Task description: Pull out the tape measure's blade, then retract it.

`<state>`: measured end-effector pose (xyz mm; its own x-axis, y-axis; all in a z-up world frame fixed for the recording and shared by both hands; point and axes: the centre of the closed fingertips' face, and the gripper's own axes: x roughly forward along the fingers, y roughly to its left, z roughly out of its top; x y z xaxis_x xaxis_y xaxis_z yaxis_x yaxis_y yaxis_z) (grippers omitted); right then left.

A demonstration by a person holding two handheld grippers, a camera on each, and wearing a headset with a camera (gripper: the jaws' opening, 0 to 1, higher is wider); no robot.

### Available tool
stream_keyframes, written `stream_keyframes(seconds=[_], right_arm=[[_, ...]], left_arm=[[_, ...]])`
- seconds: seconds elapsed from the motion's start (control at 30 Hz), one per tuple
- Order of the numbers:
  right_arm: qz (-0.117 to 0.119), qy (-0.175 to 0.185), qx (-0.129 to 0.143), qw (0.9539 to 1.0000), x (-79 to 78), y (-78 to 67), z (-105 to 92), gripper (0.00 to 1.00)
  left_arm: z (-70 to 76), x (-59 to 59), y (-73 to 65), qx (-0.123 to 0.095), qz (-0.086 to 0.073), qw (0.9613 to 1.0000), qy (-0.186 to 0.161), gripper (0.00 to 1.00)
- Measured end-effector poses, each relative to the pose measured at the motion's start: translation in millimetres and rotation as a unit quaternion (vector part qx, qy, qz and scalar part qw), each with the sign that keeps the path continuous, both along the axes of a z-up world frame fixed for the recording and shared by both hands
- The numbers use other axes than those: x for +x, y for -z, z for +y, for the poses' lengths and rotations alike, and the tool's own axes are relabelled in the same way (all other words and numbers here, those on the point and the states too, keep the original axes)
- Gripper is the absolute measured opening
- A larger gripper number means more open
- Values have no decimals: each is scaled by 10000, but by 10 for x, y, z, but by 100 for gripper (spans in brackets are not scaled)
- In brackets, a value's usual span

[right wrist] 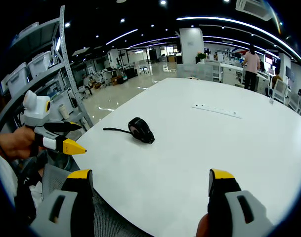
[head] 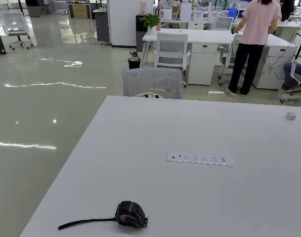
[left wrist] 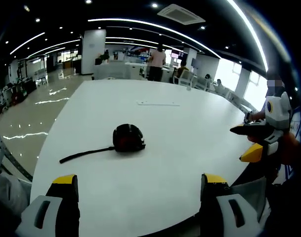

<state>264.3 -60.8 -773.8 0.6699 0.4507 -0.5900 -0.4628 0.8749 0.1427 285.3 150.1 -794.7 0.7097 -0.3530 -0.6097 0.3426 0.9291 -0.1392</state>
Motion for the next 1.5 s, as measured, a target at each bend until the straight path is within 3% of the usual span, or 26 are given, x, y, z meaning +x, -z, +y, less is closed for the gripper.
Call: stream_keyframes(seconds=[1.13,1.3,1.5], right_arm=[[79,-17,-178,9998,-49,37,-63,100],[91,13,-198,9998,-56,61,-67,100],[168,148,-196,9996,-42,77,-120,99]], left_arm=[[111,-29,-2,45,-15,9999,-134,100],[134,-36,19,74,20,9999,-137,100],[117,-72,73,27,168,9998,-90,100]])
